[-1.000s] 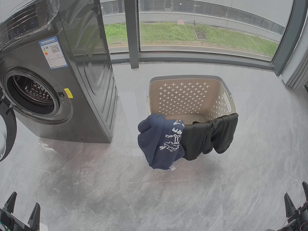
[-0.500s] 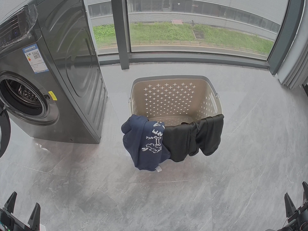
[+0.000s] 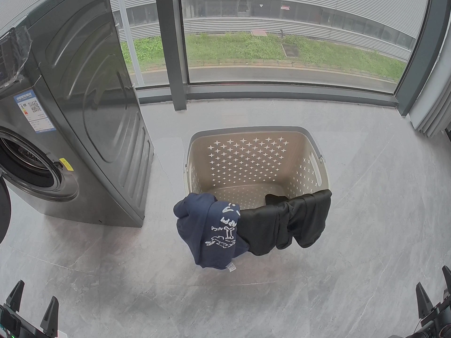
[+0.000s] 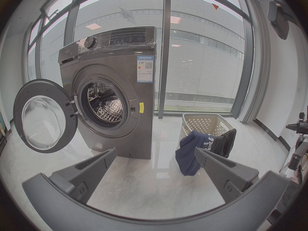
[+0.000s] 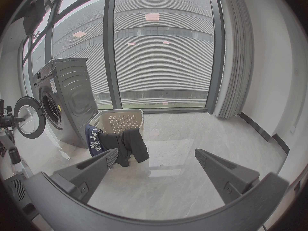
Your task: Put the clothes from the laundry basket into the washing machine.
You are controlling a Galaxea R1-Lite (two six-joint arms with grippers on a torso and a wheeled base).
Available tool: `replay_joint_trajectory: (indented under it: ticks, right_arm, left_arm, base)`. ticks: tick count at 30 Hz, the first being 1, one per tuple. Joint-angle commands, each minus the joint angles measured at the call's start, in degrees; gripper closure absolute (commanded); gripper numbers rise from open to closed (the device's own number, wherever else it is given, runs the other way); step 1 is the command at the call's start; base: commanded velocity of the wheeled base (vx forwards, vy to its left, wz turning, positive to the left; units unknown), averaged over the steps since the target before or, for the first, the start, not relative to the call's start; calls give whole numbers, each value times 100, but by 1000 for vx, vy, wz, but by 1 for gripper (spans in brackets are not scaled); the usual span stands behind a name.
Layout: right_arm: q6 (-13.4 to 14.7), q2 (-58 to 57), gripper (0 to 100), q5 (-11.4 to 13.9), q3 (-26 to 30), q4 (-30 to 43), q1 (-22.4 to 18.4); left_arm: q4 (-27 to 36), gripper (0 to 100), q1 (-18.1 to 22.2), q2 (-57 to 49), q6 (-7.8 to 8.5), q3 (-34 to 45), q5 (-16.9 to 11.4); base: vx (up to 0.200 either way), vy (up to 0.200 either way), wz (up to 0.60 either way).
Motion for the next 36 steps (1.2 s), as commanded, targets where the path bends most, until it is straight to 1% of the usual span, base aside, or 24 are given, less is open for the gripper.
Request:
replay_joint_trajectory:
  ticks: [1, 2, 14, 34, 36]
  right_arm:
    - [-1, -93, 0, 6, 101, 0, -2]
    - [-1, -93, 0, -3, 101, 0, -2]
    - [-1, -93, 0, 6, 101, 0, -2]
    - [8, -93, 0, -20, 84, -18, -20]
    - [43, -66, 0, -3, -426, -282, -29]
  left_arm:
    - [-4, 0, 0, 2, 3, 92, 2]
    - [-4, 0, 8, 2, 3, 92, 2]
    - [-4, 0, 8, -16, 3, 92, 2]
    - [-4, 0, 8, -16, 3, 92, 2]
    - [-4, 0, 8, -16, 3, 92, 2]
  base:
    - [0, 0, 0]
    - [0, 0, 0]
    - [0, -200, 0]
    - [0, 0, 0]
    - [0, 0, 0]
